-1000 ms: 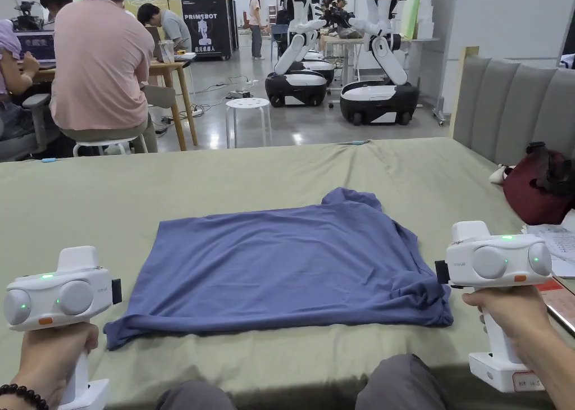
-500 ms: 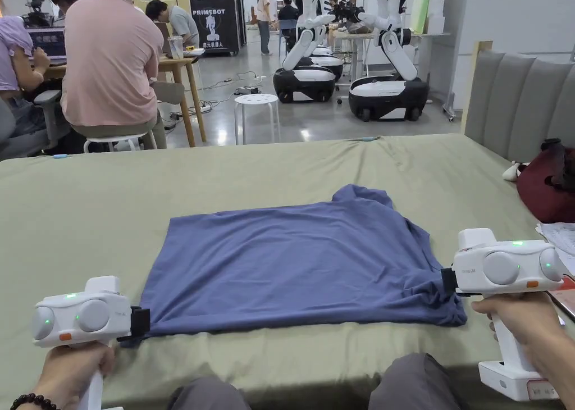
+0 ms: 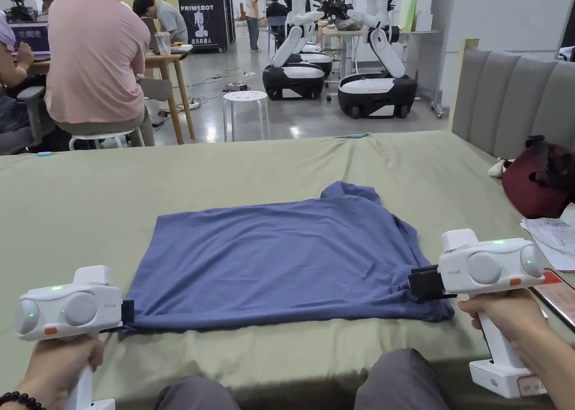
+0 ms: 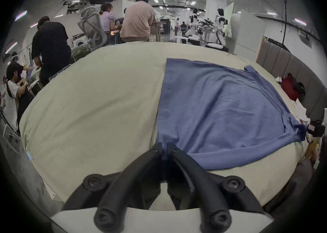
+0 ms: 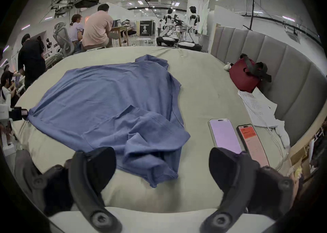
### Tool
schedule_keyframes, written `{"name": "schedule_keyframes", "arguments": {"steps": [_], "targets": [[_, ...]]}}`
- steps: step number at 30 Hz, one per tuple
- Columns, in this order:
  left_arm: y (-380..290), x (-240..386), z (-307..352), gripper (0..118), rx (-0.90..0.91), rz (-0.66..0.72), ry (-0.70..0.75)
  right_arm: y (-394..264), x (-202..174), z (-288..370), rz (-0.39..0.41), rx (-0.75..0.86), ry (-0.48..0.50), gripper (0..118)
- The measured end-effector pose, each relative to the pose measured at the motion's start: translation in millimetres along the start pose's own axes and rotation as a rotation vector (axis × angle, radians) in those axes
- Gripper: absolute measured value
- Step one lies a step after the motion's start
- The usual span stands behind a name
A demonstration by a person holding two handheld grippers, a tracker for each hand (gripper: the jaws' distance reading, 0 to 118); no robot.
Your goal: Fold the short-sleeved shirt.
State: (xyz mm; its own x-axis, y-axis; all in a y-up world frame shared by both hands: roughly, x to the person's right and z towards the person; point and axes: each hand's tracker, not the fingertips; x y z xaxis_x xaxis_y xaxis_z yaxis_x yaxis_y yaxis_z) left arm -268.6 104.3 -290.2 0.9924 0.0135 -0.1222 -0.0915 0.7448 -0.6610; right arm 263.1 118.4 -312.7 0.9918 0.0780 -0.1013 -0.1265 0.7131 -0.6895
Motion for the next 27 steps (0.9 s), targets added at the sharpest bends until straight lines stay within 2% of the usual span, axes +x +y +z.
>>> {"name": "schedule_keyframes", "arguments": {"steps": [1,4,6,7,10,14,21,27], "targets": [[1,1,2,3,0.006,-0.006,0.000,-1,1,-3,0.000,-0.013,0.014,97],[3,0,3,3,0.019,-0.022,-0.009,-4,-1,-17,0.008,-0.061,0.015,62],[3,0,3,3,0.017,-0.029,-0.010,-7,-2,-26,0.051,-0.114,-0.014,21],[3,-2,2,3,0.015,-0.030,-0.013,-8,-3,-29,0.056,-0.116,-0.025,5],[3,-5,3,3,0.015,-0.027,-0.020,-9,4,-30,0.025,-0.117,0.041,4],[11,-8,1,3,0.015,-0.004,-0.033,0,10,-25,0.049,-0.077,0.023,4],[50,-3,-8,3,0.062,-0.031,-0.040,39,28,-29,-0.006,-0.010,0.033,4],[98,1,-38,3,0.081,-0.011,-0.040,90,26,-58,0.019,0.028,0.016,4]]}}
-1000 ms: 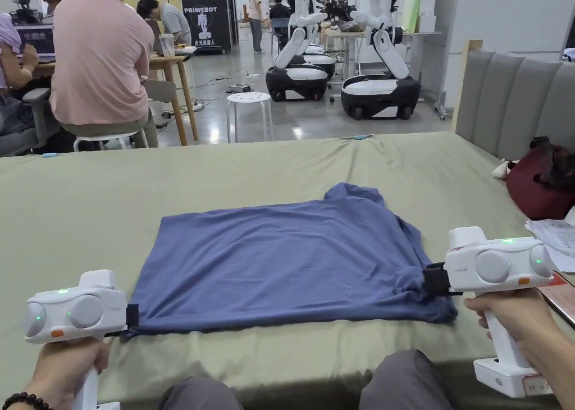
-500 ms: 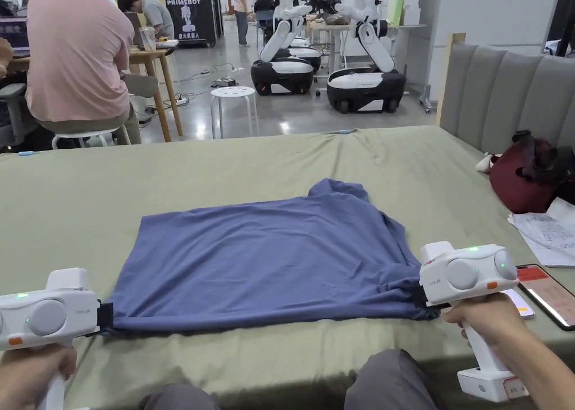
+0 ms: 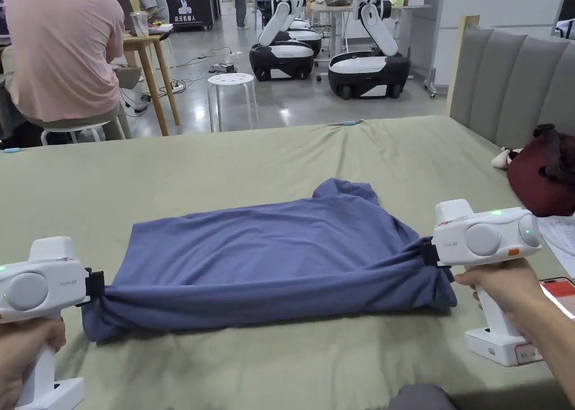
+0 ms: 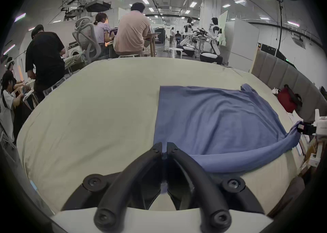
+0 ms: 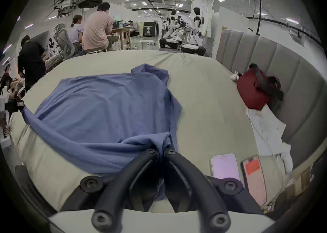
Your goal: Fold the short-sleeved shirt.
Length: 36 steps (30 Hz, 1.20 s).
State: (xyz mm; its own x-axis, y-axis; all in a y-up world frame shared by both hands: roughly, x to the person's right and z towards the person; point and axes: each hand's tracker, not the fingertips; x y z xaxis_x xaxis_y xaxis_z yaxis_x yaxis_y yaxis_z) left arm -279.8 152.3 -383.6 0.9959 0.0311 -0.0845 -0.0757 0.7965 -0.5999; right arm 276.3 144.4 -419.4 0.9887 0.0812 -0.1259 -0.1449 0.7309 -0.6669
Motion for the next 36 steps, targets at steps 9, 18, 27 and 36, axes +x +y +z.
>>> {"name": "schedule_keyframes", "arguments": {"steps": [9,18,27,36], "targets": [[31,10,-123,3,-0.086,-0.003,0.041,67,-1,-113,0.027,-0.028,-0.040,4],[35,15,-131,105,-0.107,-0.019,0.028,63,3,-129,0.034,-0.032,-0.043,91],[16,-2,-53,81,-0.007,-0.060,0.009,45,-12,-51,0.007,0.028,-0.064,56],[-10,-8,-39,14,-0.067,0.048,0.022,32,-37,-24,0.070,0.016,-0.047,0]]}}
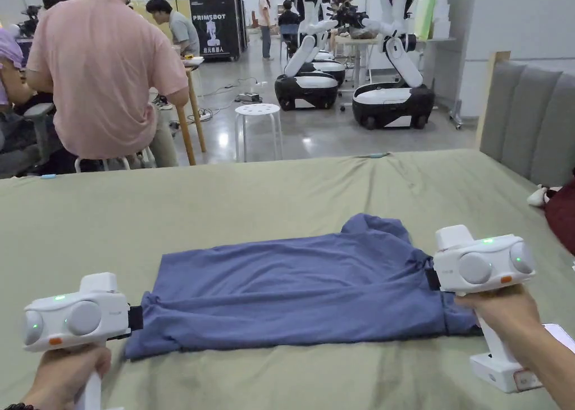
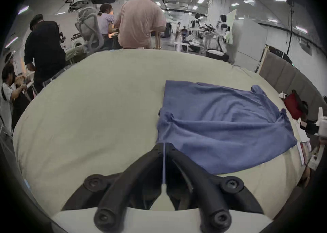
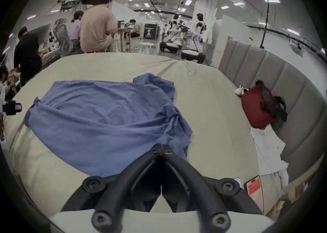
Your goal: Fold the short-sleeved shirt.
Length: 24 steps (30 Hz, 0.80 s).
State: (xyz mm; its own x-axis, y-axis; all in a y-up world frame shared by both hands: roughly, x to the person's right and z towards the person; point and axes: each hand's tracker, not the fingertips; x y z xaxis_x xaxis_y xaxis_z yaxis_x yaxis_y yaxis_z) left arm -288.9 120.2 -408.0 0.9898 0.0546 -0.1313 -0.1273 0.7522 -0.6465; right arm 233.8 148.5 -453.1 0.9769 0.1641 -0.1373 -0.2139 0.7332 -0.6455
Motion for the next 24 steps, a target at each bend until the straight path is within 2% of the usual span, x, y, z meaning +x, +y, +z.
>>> {"name": "schedule_keyframes", "arguments": {"steps": [1,2,3,4,5,7,8,9,10,12,13,14,19,20,21,23,24], "targets": [[-2,1,-5,40,-0.002,-0.003,-0.002,0,-1,0,-0.001,0.000,0.004,0],[-5,1,-13,85,-0.007,-0.006,-0.010,-1,2,-4,-0.007,-0.001,0.006,0],[-8,2,-21,113,-0.029,-0.014,-0.015,-1,0,-5,-0.010,-0.003,0.006,0],[-11,6,-28,118,-0.046,-0.024,-0.015,-1,-2,-7,-0.010,-0.007,0.007,0],[-15,8,-31,108,-0.038,-0.029,-0.039,-2,-1,-9,-0.009,-0.011,0.005,0],[-22,14,-45,94,-0.078,-0.089,0.002,-4,1,-13,0.001,-0.017,0.005,0],[-24,15,-58,81,-0.116,-0.119,0.022,-5,0,-15,0.005,-0.023,0.007,0],[-28,18,-63,80,-0.146,-0.138,0.035,-5,-1,-18,0.006,-0.030,0.006,0],[-30,20,-60,75,-0.101,-0.120,0.034,-9,6,-20,0.005,-0.039,0.000,0],[-22,19,-57,36,-0.102,-0.115,0.014,-10,6,-23,0.001,-0.045,-0.006,0],[-19,19,-54,12,-0.095,-0.111,0.014,-10,6,-25,-0.003,-0.051,-0.009,0],[-15,19,-51,5,-0.078,-0.111,0.026,-14,12,-26,-0.008,-0.058,-0.011,0],[-4,17,-38,5,-0.073,-0.066,-0.003,-21,18,-32,-0.052,-0.062,0.003,0],[-4,19,-30,5,-0.065,-0.067,-0.004,-21,18,-35,-0.061,-0.060,0.009,12],[-4,20,-28,4,-0.059,-0.068,-0.009,-22,18,-40,-0.065,-0.071,0.019,41],[-2,23,-23,4,-0.049,-0.057,-0.042,-29,20,-50,-0.053,-0.134,0.026,118],[-2,26,-19,4,-0.043,-0.065,-0.035,-30,19,-52,-0.051,-0.116,0.025,118]]}}
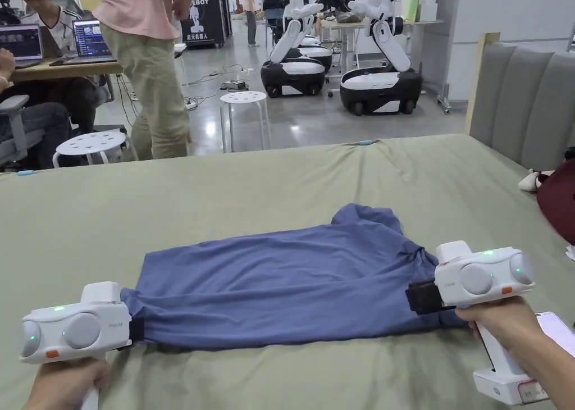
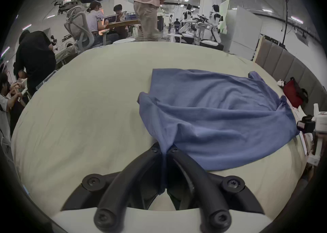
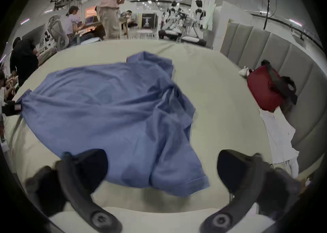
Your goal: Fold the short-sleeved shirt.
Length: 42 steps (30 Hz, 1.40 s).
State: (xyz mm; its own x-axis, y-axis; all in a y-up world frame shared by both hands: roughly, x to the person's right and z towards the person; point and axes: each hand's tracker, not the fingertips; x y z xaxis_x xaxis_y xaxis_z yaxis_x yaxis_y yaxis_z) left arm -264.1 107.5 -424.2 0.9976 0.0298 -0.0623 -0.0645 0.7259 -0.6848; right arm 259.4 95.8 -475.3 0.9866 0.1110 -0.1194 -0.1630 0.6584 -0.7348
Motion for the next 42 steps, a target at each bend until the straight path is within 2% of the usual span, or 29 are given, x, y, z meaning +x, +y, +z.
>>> {"name": "schedule_keyframes", "arguments": {"steps": [2,4,5,6,7,8,9,10,12,15,17,19,23,26,29,30,32,33,34,35,36,37,38,39,40,41,42], "targets": [[0,4,1,4,0.012,-0.036,0.011,-3,-1,-11,0.021,-0.069,-0.045,97],[0,4,1,4,0.004,-0.038,0.009,-9,0,-27,0.028,-0.164,-0.048,87],[-1,4,1,4,-0.002,-0.034,0.007,-15,2,-33,-0.005,-0.186,-0.016,78],[-2,4,2,4,-0.006,-0.024,0.003,-21,5,-32,-0.081,-0.137,0.033,75],[-4,3,3,4,-0.005,-0.013,0.001,-17,7,-25,-0.100,-0.129,-0.008,69],[-4,2,5,4,-0.006,0.001,-0.005,-11,7,-19,-0.078,-0.134,0.016,39],[-5,1,7,4,-0.005,0.006,-0.014,-8,6,-15,-0.072,-0.108,0.086,6],[-5,2,9,4,-0.004,0.001,-0.017,-13,8,-8,-0.085,-0.076,0.161,7],[-5,2,14,4,0.006,-0.019,-0.007,-11,5,1,-0.056,-0.086,0.067,7],[-6,2,33,4,0.038,0.016,0.000,-18,6,19,-0.031,-0.054,0.079,7],[-9,1,47,4,0.045,0.013,-0.005,-23,2,38,0.041,-0.040,0.041,7],[-18,1,63,4,0.046,-0.008,-0.005,-33,2,55,0.080,-0.024,0.035,7],[-47,-2,81,4,0.034,0.023,-0.042,-55,3,72,0.062,-0.046,0.051,7],[-70,1,72,4,-0.007,-0.003,-0.018,-69,1,57,0.057,-0.103,0.051,7],[-86,1,57,4,-0.073,0.059,-0.021,-81,-7,41,0.056,-0.135,0.048,7],[-90,1,53,4,-0.076,0.079,-0.020,-83,-8,37,0.074,-0.123,0.038,9],[-90,-5,42,4,-0.062,0.082,-0.016,-81,-14,39,0.113,-0.096,0.008,22],[-87,-5,43,9,-0.053,0.079,-0.010,-78,-14,43,0.128,-0.093,-0.011,36],[-82,-5,44,22,-0.046,0.062,-0.010,-75,-12,47,0.130,-0.095,-0.030,60],[-78,-5,47,57,-0.037,0.034,-0.011,-70,-10,51,0.115,-0.097,-0.045,92],[-73,-5,51,87,-0.014,0.009,0.002,-69,-6,60,0.069,-0.074,-0.037,108],[-70,-5,56,114,0.030,0.000,0.012,-66,-2,69,0.029,-0.024,-0.012,114],[-66,-6,66,117,0.114,0.009,0.015,-63,1,80,-0.007,0.039,-0.004,113],[-59,-4,70,111,0.161,0.003,0.028,-60,0,89,-0.021,0.078,-0.017,112],[-51,-5,73,111,0.171,0.014,0.022,-55,-2,98,-0.025,0.094,-0.028,108],[-41,-3,79,107,0.150,0.016,0.033,-50,-4,107,-0.024,0.105,-0.029,91],[-32,0,86,93,0.156,0.019,0.047,-46,-7,116,-0.025,0.133,-0.029,70]]}}
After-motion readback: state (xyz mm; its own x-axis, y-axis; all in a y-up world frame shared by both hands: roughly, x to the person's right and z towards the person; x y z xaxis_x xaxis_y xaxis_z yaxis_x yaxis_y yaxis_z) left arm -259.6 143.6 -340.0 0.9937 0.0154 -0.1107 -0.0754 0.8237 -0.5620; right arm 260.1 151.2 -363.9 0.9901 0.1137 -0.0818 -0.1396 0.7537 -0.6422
